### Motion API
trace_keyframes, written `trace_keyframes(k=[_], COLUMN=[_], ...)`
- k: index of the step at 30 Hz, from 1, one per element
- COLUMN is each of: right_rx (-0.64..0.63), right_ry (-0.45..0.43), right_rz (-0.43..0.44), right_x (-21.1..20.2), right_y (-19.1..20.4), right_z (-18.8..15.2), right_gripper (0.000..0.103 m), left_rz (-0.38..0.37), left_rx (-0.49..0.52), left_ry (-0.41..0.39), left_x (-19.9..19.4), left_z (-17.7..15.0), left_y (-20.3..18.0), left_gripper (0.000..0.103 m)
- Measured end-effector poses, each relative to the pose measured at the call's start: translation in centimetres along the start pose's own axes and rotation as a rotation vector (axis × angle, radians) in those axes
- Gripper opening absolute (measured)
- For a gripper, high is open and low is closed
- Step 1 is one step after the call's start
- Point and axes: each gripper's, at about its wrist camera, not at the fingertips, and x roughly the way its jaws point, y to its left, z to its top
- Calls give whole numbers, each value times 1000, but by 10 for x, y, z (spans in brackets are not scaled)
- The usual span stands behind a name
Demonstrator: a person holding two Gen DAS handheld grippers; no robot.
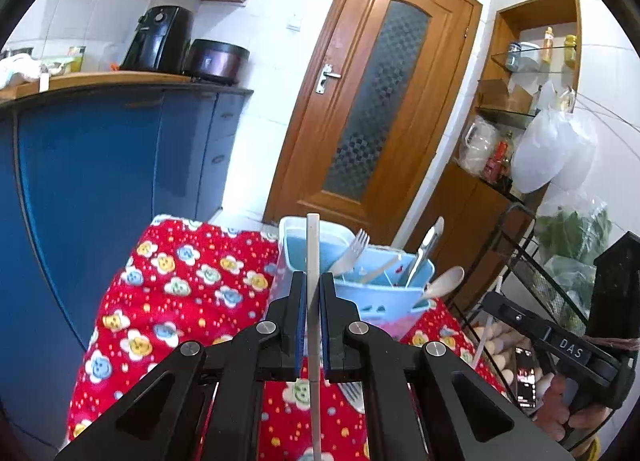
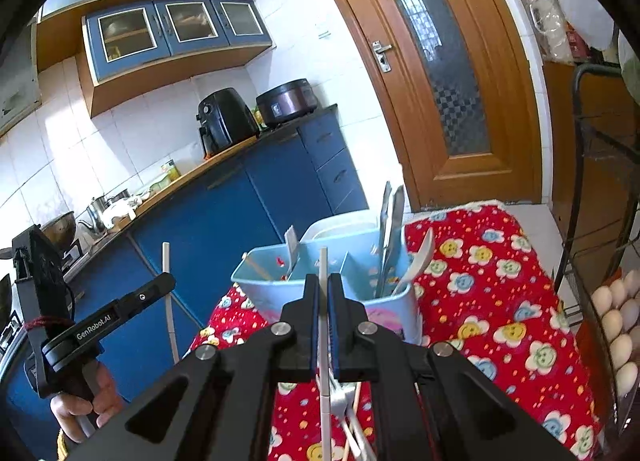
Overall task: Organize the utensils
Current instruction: 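Lift both held chopsticks up over the blue box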
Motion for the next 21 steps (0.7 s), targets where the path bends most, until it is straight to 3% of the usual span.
trace_keyframes(k=[21], right_rx=[-41], right_ry=[-111], right_rz=[-40], right_x=[15], right_y=[-6], right_z=[67], right_gripper=[6], left_rz=[-6], left_rx=[52], left_ry=[-128], left_x=[26], left_z=[69], left_y=[-19], left_gripper=[6])
